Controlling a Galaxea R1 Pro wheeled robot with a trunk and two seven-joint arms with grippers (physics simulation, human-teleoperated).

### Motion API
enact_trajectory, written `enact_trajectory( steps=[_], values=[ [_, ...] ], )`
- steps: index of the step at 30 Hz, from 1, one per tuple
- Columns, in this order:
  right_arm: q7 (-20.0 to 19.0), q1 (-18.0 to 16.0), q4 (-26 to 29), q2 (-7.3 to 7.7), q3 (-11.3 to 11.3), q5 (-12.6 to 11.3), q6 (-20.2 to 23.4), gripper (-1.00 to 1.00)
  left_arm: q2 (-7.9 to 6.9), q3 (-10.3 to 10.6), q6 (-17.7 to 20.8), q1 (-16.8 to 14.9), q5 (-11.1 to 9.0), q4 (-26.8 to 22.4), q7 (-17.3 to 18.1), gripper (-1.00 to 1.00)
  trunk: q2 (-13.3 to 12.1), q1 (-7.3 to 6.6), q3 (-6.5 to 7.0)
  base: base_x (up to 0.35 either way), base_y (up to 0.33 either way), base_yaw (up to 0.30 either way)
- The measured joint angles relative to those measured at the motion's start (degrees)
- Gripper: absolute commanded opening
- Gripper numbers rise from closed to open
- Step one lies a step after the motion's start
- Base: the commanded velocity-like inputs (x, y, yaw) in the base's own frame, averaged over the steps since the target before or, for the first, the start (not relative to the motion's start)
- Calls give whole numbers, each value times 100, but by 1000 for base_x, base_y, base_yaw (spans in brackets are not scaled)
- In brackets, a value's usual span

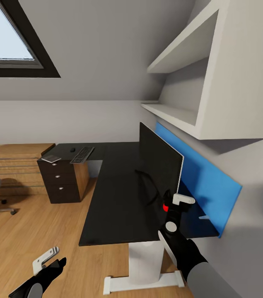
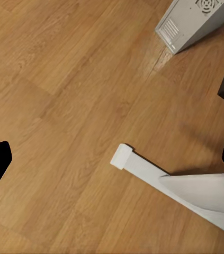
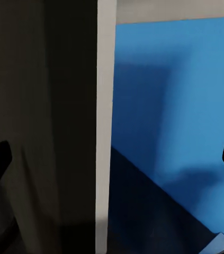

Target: In the bedroom, organize the workspace by keeping the computer under the desk, ensuring the monitor is on the desk, placing the keyboard on the desk next to the monitor, placing the mouse on the desk next to the keyboard, moving the folder from the swivel chair onto the desk next to the mouse, stacking the notebook on top of the folder with the pen on top of the notebook, and positioning the swivel chair next to the desk.

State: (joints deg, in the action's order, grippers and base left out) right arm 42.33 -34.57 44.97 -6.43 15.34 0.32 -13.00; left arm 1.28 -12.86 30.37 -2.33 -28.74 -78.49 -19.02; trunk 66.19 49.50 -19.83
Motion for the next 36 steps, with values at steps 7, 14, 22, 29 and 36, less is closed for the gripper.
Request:
enact_trajectory(
  steps=[7,14,22,29,36],
  values=[
    [-3,0,0,-3,5,1,-5,100,0,7,0,0,-1,45,0,100,0,0,0,0,0,0],
    [-25,0,0,0,4,1,-11,100,0,18,0,-1,8,123,0,100,0,0,0,40,0,0],
    [-426,8,0,0,0,1,-13,100,0,18,0,-1,8,123,0,100,0,0,0,4,0,0],
    [-560,9,0,0,-1,1,-14,100,-1,18,0,0,8,123,0,100,0,0,0,0,0,0],
    [-590,9,0,0,-1,1,-14,100,0,18,0,0,8,123,0,100,0,0,0,0,0,0]
  ],
)
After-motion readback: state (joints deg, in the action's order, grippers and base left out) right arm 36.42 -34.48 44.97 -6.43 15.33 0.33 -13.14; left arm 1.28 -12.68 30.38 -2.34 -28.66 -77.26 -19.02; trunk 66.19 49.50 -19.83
